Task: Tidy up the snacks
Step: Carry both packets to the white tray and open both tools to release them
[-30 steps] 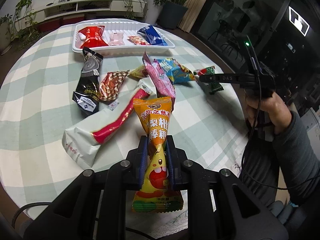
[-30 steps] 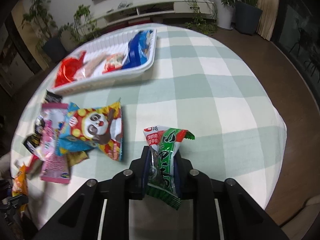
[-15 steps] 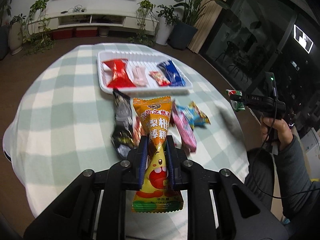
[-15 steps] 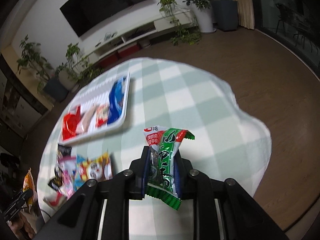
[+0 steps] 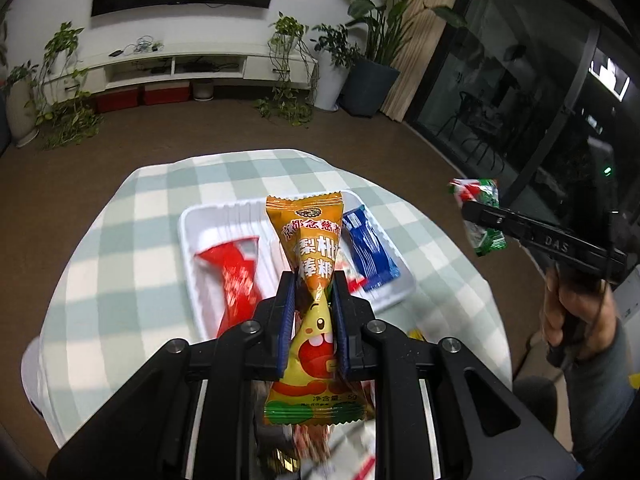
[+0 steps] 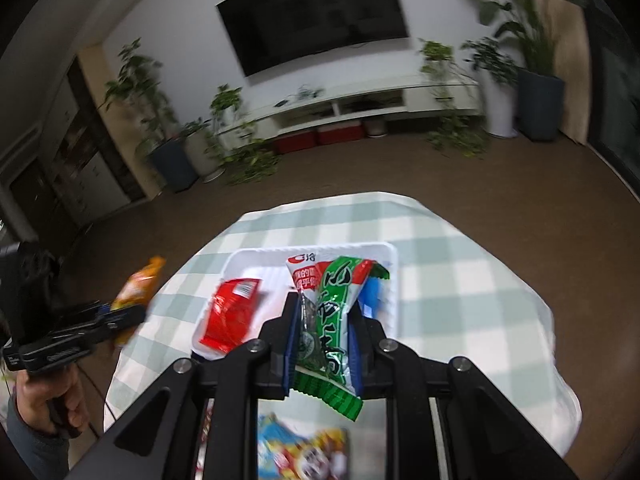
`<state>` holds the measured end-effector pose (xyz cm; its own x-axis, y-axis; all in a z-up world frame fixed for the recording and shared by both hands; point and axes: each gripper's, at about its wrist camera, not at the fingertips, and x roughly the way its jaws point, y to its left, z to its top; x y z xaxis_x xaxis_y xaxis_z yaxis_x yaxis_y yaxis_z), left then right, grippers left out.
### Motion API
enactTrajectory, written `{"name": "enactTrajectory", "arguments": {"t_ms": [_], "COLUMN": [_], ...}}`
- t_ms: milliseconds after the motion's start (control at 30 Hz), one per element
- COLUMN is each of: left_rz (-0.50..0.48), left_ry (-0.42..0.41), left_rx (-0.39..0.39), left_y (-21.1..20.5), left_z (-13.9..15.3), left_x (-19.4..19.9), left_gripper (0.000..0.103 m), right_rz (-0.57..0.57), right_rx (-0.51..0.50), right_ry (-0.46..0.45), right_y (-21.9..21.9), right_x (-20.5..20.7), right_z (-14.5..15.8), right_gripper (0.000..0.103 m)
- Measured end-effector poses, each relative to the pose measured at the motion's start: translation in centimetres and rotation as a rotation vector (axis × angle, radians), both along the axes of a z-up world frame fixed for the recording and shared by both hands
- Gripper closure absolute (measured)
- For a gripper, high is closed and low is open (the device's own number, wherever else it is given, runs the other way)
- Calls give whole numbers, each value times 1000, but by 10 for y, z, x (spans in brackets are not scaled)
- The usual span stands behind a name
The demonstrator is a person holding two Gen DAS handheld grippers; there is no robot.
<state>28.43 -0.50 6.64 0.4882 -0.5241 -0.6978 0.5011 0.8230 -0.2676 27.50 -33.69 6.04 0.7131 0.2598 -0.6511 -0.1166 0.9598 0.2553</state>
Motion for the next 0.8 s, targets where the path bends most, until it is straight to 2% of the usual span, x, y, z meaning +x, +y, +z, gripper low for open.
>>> {"name": "enactTrajectory", "arguments": {"t_ms": [100, 300, 567, 800], "left_rz": [-16, -24, -35, -14], "left_ry": [24, 86, 108, 120], "left_rx": [29, 73, 133, 165], "left_y": [-22, -48, -73, -78], "left_z": [-15, -63, -107, -128], "left_x": [25, 55, 74, 85], "left_gripper": [87, 87, 86, 86], "right_rz": [21, 47, 57, 48], "right_rx": [4, -4, -31, -61], "right_ry": [37, 150, 225, 266], "right_y": [14, 30, 39, 41], "right_x": [27, 70, 92, 102], "right_z": [-13, -62, -105, -129], "right_gripper": [81, 81, 81, 77]}}
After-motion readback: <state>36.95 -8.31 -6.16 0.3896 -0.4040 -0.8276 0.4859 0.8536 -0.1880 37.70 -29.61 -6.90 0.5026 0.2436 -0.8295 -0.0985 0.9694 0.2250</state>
